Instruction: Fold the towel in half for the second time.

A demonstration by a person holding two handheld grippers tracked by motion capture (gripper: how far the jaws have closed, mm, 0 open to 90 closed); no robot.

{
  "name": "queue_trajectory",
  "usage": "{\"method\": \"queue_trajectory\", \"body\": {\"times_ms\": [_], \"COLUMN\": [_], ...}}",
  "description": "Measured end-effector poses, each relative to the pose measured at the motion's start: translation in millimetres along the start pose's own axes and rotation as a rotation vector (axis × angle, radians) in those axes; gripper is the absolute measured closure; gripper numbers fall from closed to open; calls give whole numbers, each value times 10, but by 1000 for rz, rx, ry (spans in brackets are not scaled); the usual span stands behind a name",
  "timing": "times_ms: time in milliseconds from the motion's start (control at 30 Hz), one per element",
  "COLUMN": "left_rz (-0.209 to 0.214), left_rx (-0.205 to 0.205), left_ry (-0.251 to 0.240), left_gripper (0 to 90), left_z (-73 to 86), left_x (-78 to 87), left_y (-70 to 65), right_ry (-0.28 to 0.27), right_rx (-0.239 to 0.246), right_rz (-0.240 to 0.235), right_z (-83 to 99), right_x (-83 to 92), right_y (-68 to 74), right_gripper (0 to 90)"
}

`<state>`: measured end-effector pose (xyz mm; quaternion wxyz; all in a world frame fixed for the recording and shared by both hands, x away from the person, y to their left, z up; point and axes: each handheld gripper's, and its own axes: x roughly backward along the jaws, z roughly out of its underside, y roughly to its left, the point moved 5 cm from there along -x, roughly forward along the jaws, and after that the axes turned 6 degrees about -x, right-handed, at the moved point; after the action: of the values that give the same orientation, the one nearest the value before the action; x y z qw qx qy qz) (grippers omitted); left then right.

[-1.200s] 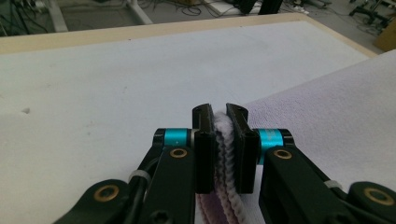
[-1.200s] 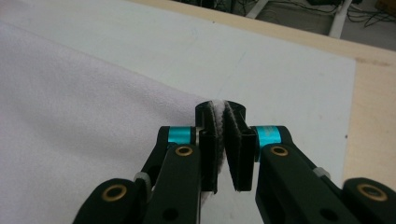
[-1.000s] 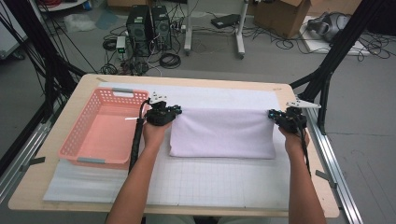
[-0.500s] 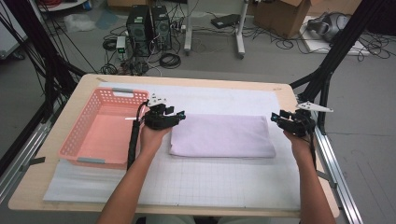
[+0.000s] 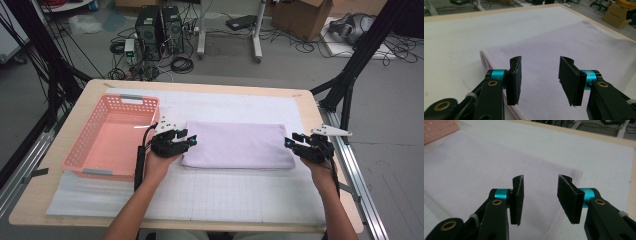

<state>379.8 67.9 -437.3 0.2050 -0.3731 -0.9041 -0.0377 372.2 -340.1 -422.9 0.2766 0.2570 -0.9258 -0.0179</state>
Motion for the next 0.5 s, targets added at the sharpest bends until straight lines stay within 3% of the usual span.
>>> {"method": "queue_trajectory", "body": {"times_ms": [100,167,267,367,433,500], "left_rz": [5,14,16,-1,-11,-24], "left_rx": [-32,-37,-3,24,39,28], "left_ry": [25,74,157,169,167,189], "left_gripper": [539,575,623,655,672,673], "left_z": [113,193,337,472,503,521], "left_x": [70,97,115,142,156,170], "left_y": [-64,-102,-156,-147,-118,-101], "right_ry": [35,65,88,122,155,178], "right_rx": [16,32,13,37,68,77], "right_rz": [-3,-9,-65,-73,-29,6], "right_z": [157,253,371,486,572,652], "right_x": [41,55,77,79,73,85], "right_y": [32,71,144,186,184,168], "right_gripper": [571,593,613,633,634,632]}}
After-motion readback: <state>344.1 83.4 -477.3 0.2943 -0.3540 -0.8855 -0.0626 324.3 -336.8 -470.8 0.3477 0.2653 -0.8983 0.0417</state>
